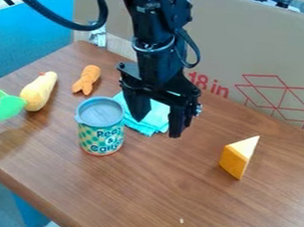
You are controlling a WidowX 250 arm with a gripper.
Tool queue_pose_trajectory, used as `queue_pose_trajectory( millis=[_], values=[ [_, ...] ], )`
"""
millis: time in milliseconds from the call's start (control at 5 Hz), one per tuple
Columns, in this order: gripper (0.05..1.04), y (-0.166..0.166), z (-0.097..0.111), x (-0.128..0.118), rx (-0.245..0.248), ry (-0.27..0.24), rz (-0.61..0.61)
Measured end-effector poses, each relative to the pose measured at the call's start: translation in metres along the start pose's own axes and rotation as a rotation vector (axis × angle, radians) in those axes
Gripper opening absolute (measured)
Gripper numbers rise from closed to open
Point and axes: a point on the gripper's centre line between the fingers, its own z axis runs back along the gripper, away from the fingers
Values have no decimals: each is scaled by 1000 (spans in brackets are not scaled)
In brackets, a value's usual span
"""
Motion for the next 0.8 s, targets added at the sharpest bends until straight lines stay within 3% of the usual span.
queue_pose_trajectory(
  millis=[200, 400, 800],
  values=[
    [1001, 1, -7, -3, 3, 27, -3],
    [1001, -13, -21, 16, -53, 37, -61],
    [1001, -48, -44, 49, -120, -3, -184]
  ],
)
